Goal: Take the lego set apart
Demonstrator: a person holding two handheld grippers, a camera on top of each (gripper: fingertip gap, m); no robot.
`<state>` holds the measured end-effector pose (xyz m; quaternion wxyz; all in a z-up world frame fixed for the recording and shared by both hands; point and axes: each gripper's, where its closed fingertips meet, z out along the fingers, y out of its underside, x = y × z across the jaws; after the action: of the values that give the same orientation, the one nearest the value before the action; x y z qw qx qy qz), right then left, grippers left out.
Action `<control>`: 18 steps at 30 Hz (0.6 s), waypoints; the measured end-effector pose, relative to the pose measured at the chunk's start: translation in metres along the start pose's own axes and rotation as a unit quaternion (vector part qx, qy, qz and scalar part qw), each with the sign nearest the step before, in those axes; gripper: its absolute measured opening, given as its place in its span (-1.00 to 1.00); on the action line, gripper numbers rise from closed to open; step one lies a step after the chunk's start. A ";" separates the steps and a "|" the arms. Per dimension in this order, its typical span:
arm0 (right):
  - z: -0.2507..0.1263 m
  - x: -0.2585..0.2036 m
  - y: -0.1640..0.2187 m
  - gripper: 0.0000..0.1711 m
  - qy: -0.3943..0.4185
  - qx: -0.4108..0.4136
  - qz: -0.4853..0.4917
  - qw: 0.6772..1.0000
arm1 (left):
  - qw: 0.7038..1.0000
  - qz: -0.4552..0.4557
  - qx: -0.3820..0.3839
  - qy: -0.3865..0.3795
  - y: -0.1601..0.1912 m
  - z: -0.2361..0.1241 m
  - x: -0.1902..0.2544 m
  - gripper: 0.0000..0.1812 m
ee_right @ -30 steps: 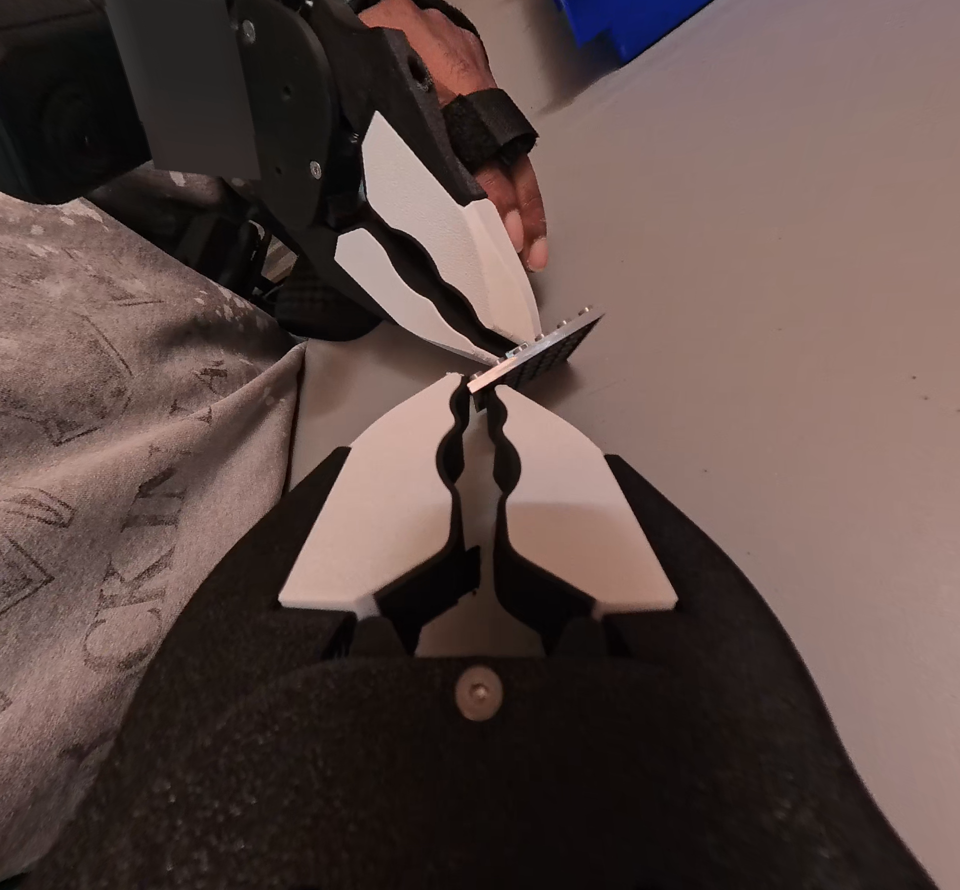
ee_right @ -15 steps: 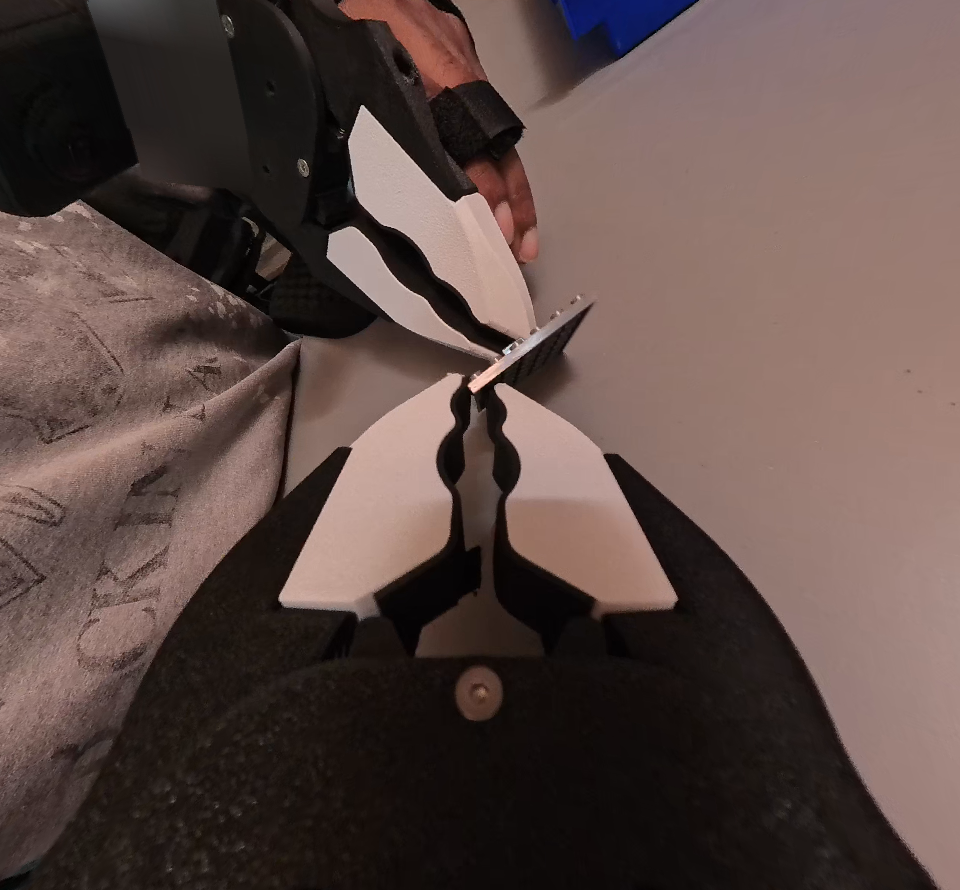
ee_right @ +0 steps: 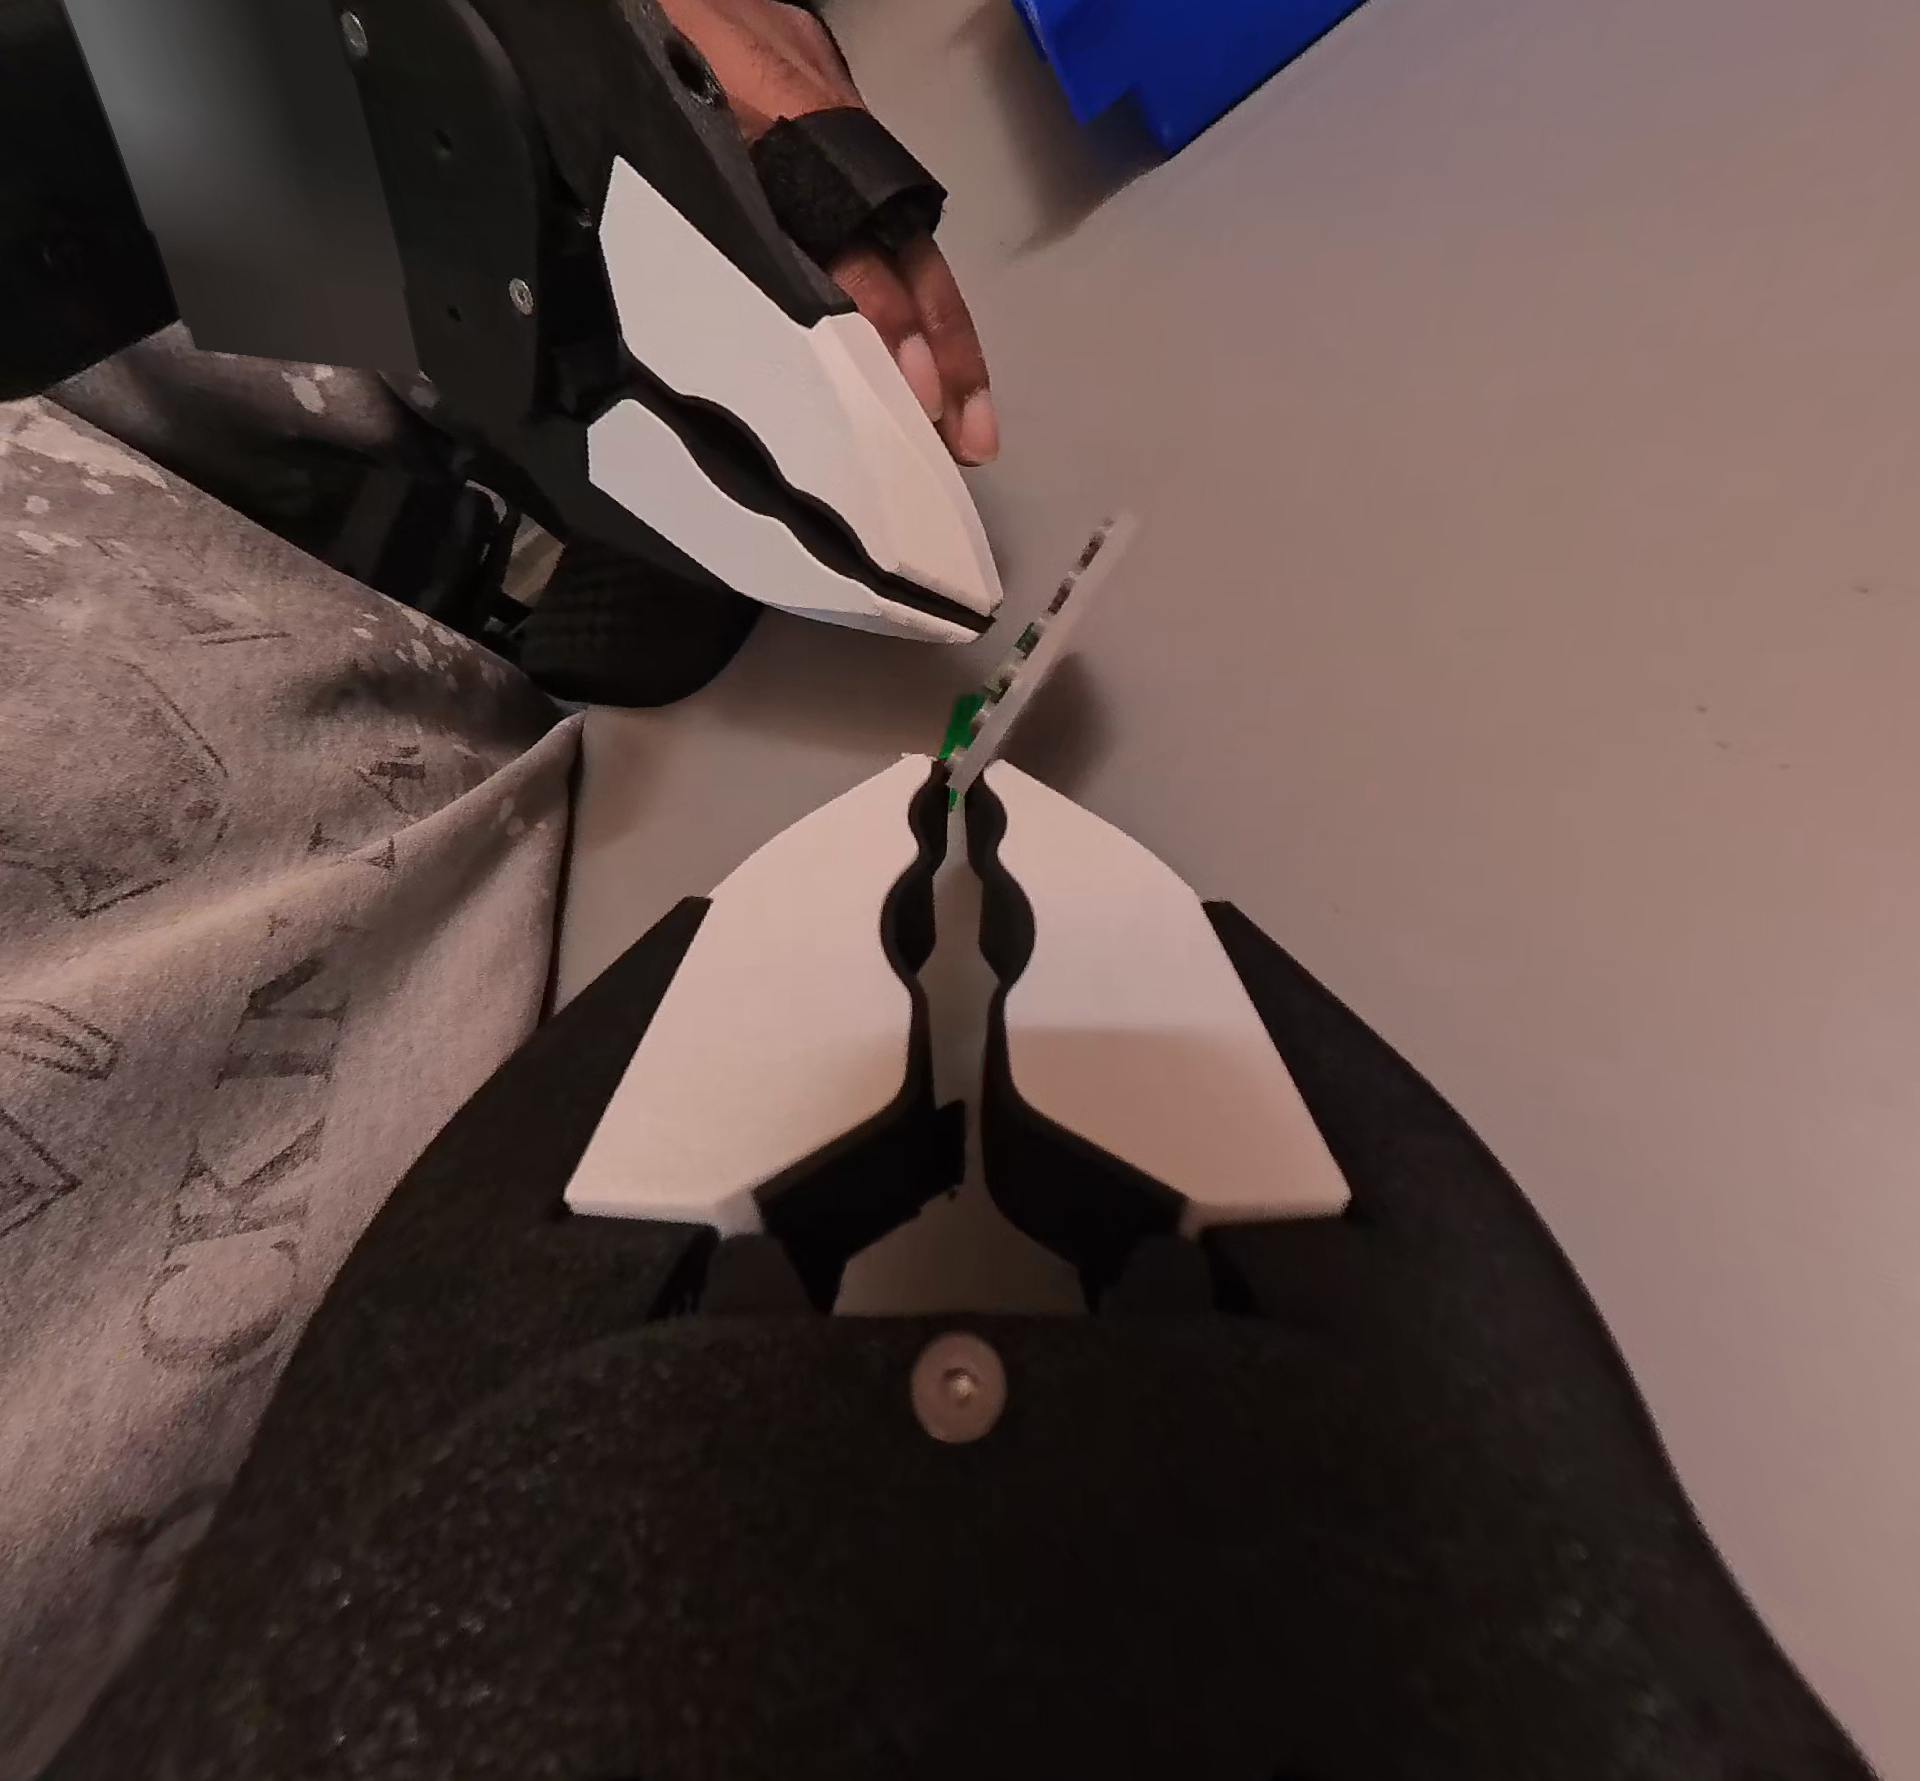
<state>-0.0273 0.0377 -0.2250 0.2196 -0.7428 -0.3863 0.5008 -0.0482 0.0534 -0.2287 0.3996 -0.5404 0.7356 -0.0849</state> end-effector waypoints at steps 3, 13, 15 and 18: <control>-0.001 0.001 0.000 -0.97 0.001 0.002 0.001 1.000 | 1.000 0.000 0.000 -0.002 -0.001 0.001 -0.002 -0.99; -0.002 0.002 -0.002 -0.97 0.006 0.006 0.000 1.000 | 1.000 -0.019 0.013 -0.018 -0.003 0.000 -0.010 -1.00; -0.002 0.003 -0.002 -0.97 0.008 0.008 0.000 1.000 | 0.998 -0.045 0.026 -0.024 -0.004 -0.003 -0.015 -1.00; -0.002 0.003 -0.003 -0.97 0.009 0.011 -0.001 1.000 | 0.995 -0.083 0.039 -0.027 -0.001 -0.007 -0.021 -0.93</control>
<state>-0.0254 0.0422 -0.2239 0.2316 -0.7444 -0.3798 0.4980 -0.0501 0.0685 -0.2131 0.4318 -0.5854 0.6734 -0.1320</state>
